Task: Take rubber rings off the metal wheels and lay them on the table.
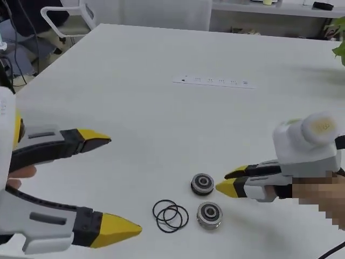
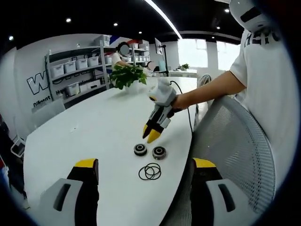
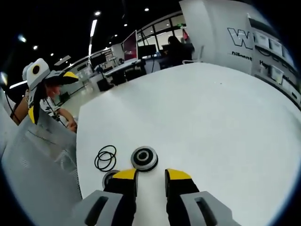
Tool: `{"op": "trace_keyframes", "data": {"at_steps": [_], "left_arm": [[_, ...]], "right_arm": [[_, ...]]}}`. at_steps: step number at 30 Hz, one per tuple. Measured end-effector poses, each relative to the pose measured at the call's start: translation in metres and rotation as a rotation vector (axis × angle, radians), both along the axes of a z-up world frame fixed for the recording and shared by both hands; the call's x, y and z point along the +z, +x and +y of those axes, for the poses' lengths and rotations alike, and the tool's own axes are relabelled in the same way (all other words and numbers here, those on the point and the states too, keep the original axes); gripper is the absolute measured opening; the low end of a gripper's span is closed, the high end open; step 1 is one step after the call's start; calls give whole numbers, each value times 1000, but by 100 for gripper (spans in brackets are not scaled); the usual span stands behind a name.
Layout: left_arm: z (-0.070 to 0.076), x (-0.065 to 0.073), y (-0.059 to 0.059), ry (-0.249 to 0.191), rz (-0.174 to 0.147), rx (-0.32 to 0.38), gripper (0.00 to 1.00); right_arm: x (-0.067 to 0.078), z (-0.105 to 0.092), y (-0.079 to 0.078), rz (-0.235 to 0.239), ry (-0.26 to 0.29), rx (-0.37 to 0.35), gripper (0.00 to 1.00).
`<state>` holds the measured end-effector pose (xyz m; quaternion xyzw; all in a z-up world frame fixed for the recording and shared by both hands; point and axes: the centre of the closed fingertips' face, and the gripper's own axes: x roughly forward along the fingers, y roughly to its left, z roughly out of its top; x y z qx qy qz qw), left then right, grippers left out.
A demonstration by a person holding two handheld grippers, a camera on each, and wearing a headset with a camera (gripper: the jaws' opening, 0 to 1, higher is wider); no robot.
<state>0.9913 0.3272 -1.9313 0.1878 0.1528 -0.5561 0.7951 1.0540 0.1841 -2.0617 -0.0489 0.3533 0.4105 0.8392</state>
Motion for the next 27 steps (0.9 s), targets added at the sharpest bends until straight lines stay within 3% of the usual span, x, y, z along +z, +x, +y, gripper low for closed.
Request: {"op": "trace_keyframes", "data": {"at_steps": [7, 11, 15, 18, 21, 27], "left_arm": [[-16, 15, 14, -2, -41, -68, 76], [-26, 23, 19, -11, -48, -111, 74], [-35, 30, 28, 3, -76, -141, 74], [-51, 37, 37, -1, -103, -176, 72], [-66, 38, 43, -19, -109, -182, 68], [-96, 29, 40, -40, -115, -244, 64]], "right_arm": [[-9, 3, -3, -15, -60, 42, 21], [-9, 5, -4, -14, -60, 53, 22], [-12, 6, -6, -11, -71, 60, 23], [-13, 10, -8, -14, -79, 74, 23], [-13, 11, -7, -23, -82, 77, 22], [-13, 11, -7, -28, -84, 79, 22]]}}
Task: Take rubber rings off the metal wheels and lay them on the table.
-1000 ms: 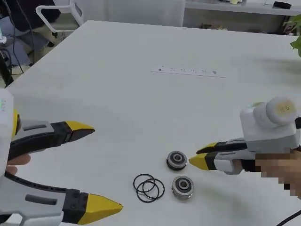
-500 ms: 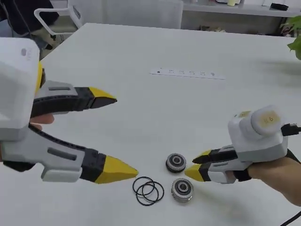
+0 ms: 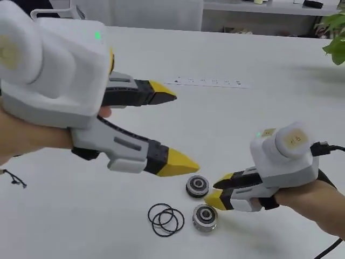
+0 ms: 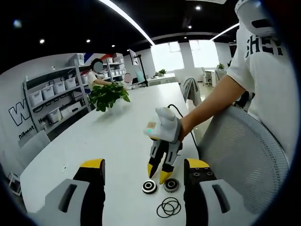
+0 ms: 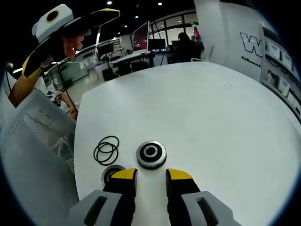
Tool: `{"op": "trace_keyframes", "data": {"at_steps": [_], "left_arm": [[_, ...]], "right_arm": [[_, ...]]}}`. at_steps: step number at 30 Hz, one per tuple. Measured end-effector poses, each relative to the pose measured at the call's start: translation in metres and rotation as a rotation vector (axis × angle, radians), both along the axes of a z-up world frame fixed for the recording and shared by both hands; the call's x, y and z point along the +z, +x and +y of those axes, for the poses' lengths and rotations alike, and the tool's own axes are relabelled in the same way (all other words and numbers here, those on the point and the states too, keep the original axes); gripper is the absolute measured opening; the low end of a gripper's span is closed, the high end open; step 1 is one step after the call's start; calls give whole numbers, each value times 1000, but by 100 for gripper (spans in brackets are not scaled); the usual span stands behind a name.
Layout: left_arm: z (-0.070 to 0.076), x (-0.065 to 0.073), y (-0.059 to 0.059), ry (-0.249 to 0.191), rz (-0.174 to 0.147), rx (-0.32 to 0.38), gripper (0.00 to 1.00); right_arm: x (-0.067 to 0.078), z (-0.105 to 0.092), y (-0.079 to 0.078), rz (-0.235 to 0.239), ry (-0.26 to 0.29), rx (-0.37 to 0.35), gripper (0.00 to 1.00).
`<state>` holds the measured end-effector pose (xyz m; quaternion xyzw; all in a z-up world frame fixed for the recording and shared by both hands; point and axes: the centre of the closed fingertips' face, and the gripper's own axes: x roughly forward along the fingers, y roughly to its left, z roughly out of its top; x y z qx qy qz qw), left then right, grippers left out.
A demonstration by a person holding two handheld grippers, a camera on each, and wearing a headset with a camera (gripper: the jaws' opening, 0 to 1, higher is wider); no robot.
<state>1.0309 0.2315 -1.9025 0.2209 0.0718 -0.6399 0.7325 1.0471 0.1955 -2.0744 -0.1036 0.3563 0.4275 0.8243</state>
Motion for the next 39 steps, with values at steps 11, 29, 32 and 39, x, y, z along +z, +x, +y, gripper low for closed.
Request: {"op": "trace_keyframes", "data": {"at_steps": [11, 29, 32, 39], "left_arm": [[-22, -54, 23, 2, 63, 50, 50], [-31, -132, 46, 132, 118, 101, 36], [-29, -143, 45, 142, 143, 107, 32], [-26, -153, 42, 142, 168, 121, 19]], "right_arm": [[-1, 0, 1, -4, -10, -1, 22], [-1, 6, 8, -20, 28, -25, 25], [-1, 7, 8, -21, 29, -24, 25], [-1, 9, 7, -21, 34, -22, 26]]}}
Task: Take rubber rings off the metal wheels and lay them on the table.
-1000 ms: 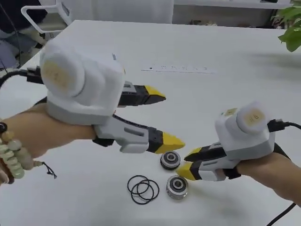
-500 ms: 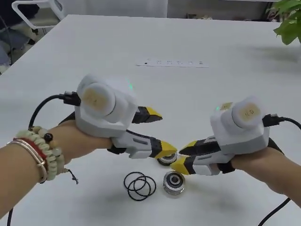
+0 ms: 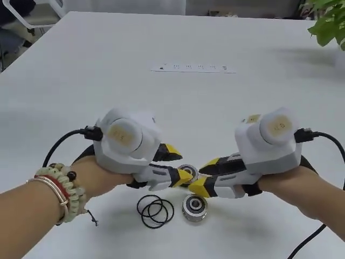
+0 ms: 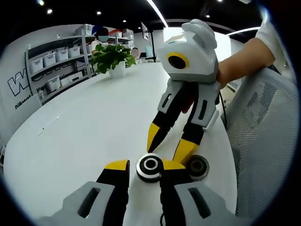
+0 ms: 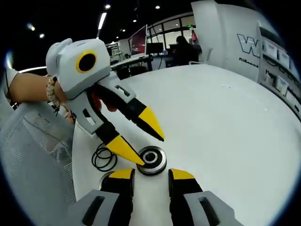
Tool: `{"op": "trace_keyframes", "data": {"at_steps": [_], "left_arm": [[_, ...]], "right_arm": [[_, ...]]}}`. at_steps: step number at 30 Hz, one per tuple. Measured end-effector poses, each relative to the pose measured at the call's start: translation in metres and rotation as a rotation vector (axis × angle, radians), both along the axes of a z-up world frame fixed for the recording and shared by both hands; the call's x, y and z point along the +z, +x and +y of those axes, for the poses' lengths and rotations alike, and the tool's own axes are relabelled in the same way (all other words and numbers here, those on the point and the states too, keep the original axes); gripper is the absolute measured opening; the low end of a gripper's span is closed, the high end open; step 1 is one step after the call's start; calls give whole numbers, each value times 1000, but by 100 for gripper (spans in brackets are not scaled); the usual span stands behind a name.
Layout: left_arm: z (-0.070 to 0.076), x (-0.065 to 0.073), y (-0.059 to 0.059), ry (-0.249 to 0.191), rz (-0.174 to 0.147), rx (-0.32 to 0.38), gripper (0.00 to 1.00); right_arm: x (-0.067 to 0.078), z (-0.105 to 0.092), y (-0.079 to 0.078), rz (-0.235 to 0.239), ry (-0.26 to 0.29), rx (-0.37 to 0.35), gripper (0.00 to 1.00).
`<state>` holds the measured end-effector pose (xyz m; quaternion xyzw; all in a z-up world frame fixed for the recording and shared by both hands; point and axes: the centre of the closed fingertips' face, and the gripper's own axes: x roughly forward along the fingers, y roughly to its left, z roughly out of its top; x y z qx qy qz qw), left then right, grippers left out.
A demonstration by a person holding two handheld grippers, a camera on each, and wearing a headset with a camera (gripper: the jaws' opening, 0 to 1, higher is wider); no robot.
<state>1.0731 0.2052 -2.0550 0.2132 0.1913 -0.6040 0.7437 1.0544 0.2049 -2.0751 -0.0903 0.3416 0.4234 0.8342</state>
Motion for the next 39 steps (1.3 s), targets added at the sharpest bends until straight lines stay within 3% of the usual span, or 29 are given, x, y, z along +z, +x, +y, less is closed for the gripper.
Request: {"op": "trace_keyframes", "data": {"at_steps": [5, 8, 11, 19, 30, 39], "left_arm": [[0, -3, -3, 2, -1, -9, 14], [-2, -3, -9, -3, 20, -25, 8], [-1, -3, -9, 0, 1, -23, 8], [0, -4, -9, -33, 31, -1, 8], [-2, -4, -9, -44, 30, 6, 8], [-1, -3, -8, -52, 33, 12, 8]], "right_arm": [[0, 1, 1, -1, 2, -3, 26], [0, 1, 1, -1, 3, -8, 26], [0, 2, 1, 1, 6, -11, 26], [-2, 1, 1, -1, -1, -8, 22], [-4, -2, 0, 23, 9, -5, 15], [-3, -3, -2, -8, -25, 30, 8]]}}
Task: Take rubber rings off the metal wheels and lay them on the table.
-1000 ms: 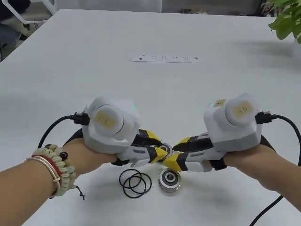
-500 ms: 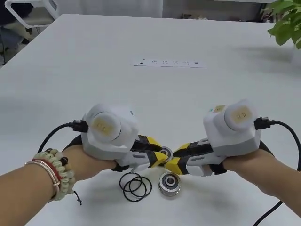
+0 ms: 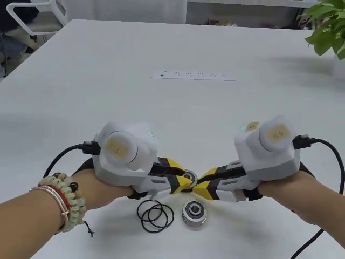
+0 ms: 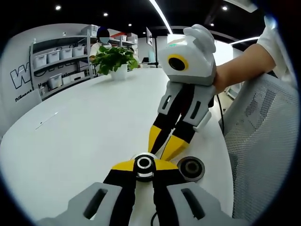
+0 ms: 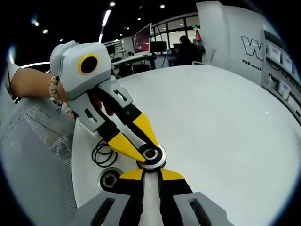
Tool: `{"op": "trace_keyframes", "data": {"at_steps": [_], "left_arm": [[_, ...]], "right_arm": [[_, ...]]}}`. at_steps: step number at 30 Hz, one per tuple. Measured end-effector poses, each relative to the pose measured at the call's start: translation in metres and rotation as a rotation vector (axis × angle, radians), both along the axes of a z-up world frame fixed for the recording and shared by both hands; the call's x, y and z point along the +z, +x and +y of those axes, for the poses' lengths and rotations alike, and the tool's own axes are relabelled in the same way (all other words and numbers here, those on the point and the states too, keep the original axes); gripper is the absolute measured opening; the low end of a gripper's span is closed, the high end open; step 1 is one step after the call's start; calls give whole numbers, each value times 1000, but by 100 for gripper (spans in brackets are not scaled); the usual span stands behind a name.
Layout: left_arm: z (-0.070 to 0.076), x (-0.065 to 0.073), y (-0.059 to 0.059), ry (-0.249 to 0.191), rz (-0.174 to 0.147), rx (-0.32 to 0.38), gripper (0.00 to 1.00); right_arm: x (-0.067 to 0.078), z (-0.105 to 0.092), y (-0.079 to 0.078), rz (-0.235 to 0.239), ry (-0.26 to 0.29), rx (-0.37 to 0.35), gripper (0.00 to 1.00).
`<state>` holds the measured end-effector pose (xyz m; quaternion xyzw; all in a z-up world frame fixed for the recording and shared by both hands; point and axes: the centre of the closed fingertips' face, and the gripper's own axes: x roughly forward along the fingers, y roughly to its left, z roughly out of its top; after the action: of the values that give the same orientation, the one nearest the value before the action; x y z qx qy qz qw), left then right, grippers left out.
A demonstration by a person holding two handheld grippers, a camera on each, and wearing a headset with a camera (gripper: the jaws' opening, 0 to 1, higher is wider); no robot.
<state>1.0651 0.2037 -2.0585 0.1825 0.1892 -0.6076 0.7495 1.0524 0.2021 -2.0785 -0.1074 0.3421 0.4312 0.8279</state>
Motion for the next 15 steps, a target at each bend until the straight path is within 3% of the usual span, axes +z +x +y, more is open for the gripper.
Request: {"op": "trace_keyframes", "data": {"at_steps": [10, 13, 15], "left_arm": [[0, 0, 0, -4, -1, 2, 8], [0, 0, 0, -6, -1, 2, 8], [0, 0, 0, -7, -1, 3, 8]], "right_arm": [[0, -1, 0, -19, -15, 5, 5], [1, -4, 2, -25, -18, -11, 9], [1, -1, 2, -6, 12, -27, 13]]}}
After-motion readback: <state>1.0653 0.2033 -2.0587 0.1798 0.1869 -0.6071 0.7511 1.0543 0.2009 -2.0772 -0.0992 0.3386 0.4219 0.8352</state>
